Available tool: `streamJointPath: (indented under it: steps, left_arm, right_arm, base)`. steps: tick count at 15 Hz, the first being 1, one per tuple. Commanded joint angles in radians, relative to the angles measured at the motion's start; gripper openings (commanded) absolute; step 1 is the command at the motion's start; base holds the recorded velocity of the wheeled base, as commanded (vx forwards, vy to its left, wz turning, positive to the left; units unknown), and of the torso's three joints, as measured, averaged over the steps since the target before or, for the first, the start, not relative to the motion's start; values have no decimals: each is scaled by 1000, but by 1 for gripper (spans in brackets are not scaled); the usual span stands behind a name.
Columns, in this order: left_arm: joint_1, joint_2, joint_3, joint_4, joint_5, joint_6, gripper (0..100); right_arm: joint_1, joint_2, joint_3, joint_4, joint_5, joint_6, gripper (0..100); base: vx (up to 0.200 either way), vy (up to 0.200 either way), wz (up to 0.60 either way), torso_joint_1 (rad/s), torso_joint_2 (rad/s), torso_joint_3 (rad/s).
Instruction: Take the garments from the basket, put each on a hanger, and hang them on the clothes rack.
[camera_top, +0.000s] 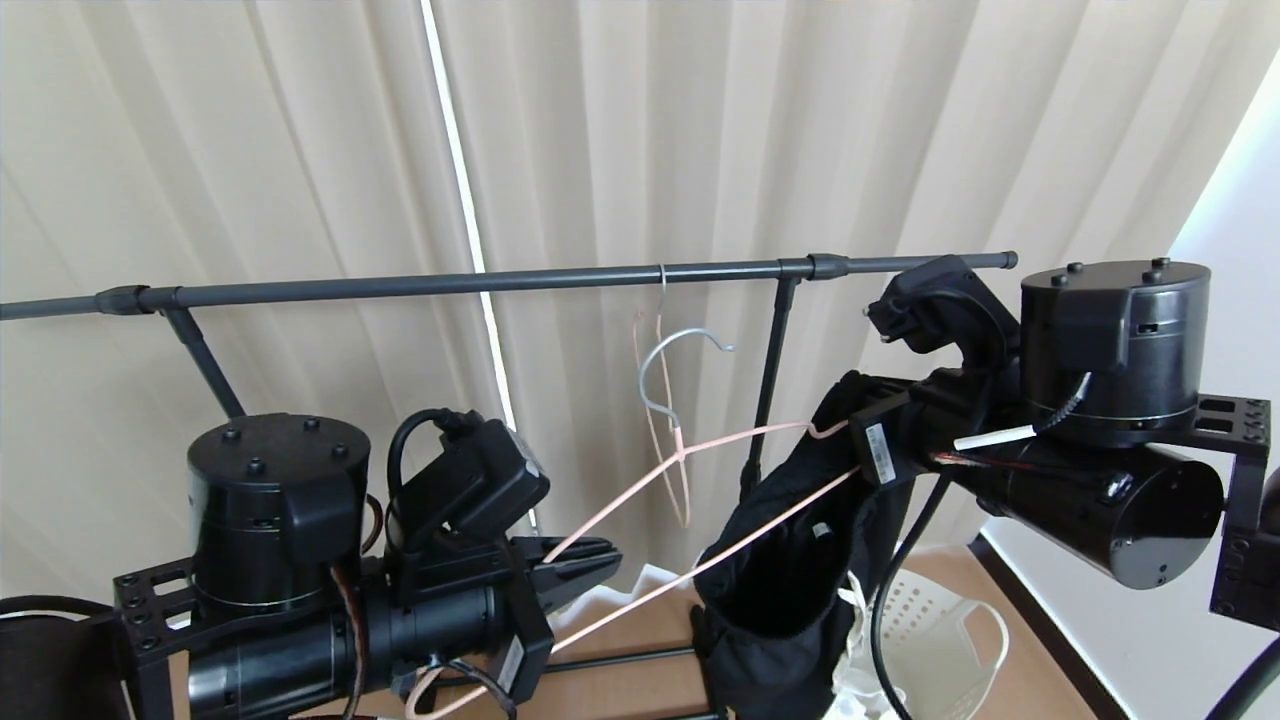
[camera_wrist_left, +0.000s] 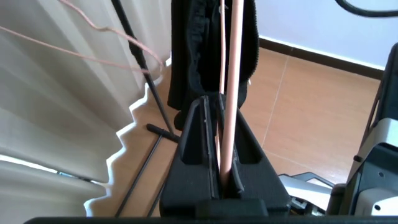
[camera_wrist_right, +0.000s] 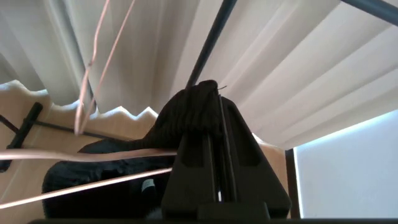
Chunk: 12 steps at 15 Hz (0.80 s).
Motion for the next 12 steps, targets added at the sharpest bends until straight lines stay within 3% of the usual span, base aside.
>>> streamJointPath:
  steps: [1,2,8,12]
  left_arm:
    - [-9,23,-13,-2,7,-7,0]
    - [-9,37,-17,-17,8,-17,0]
    - [-9,71,-20,-59,22,-22,0]
    - [-11,81,-10,-94,25,-23,0]
  right_arm:
    - [44,5,-7,0,-20,13,0]
    - [89,2,-10,0,-26,29,0]
    - [167,-15,-24,0,-53,66,0]
    - [215,-9,-65,2,-86,133,0]
  base:
    - [0,0,0,0,0,0]
    - [0,0,0,0,0,0]
    - [0,0,0,0,0,0]
    - [0,0,0,0,0,0]
